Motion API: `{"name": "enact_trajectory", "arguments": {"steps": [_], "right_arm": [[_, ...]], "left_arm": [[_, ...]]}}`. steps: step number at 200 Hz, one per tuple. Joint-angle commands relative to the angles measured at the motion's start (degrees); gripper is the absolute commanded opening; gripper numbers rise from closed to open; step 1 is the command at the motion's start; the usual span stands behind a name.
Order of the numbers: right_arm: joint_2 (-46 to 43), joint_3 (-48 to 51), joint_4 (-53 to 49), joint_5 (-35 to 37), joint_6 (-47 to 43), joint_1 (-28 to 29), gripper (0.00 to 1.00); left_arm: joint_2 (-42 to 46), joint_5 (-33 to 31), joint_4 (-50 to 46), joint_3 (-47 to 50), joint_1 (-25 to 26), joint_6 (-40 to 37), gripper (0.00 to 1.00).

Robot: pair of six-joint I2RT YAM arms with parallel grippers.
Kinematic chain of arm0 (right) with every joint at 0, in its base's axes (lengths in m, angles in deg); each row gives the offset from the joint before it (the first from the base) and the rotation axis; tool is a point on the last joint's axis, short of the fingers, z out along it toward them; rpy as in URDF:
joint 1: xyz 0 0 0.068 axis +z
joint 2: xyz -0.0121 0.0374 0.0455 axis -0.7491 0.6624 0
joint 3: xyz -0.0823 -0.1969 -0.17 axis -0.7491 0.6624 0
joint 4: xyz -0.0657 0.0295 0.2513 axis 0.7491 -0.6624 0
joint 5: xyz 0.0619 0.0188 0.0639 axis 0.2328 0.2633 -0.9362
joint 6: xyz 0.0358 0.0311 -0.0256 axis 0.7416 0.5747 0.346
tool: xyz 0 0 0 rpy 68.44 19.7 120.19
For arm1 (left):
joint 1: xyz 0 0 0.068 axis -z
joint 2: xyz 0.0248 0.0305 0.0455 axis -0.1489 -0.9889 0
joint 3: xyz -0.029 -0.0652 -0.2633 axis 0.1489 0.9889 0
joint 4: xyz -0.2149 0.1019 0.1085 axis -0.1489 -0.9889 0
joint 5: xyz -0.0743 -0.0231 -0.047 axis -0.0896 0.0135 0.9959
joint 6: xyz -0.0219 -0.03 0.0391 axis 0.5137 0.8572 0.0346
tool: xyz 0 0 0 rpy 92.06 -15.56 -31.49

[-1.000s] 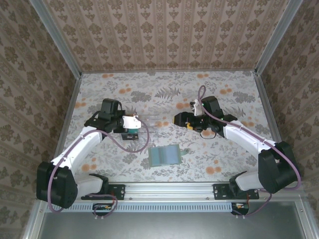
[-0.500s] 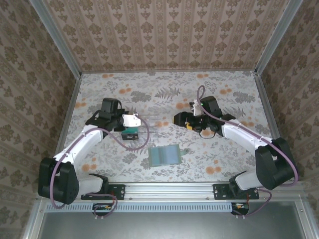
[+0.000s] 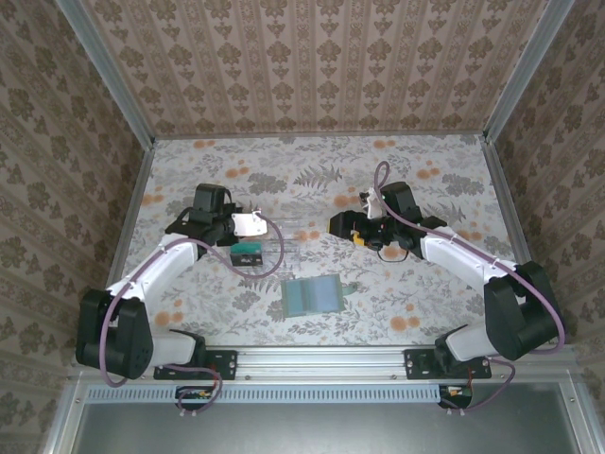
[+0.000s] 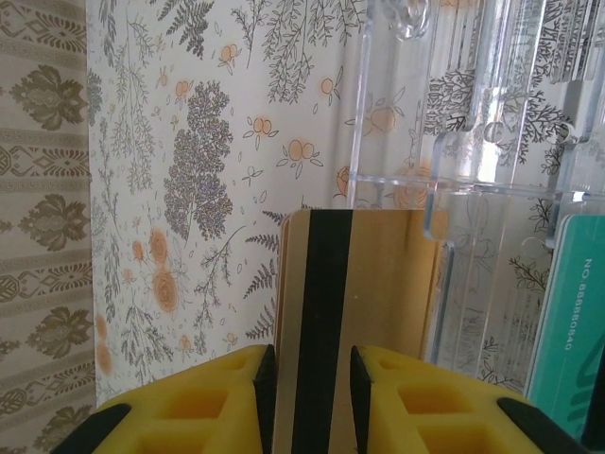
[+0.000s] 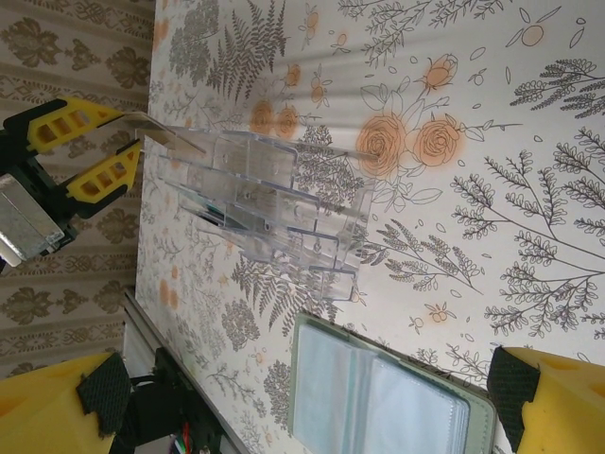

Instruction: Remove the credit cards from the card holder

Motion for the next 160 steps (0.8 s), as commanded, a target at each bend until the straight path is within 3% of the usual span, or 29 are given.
{"name": "enact_trajectory", "arguments": {"steps": [1,63,119,150,160], "right_arm": [[0.03,0.14,1.13,-1.48,0.69,-0.3,1.0],[-0.35,0.24,1.07,-1.71,0.93,-0.3,1.0],[-1.05,0.3,0.71,-2.2,1.2,-0.23,1.0],[-2.64,0.41,-0.57,-1.6,0.76,-0.15,1.0],[-3.23,0.35,-1.56,-0.84,0.12,0.04,1.0]], "left_arm": [[0.51,0.56,-0.02,-1.26,-0.29,1.18,0.31],[3.79,0.92,-1.59,-1.8,-0.2,3.48,0.39],[9.12,1.69,-3.47,-1.48,-0.2,7.51,0.6],[13.31,3.62,-2.23,-2.4,-0.11,21.21,0.76],[14.57,3.28,-2.16,-2.93,0.04,27.94,0.88]]}}
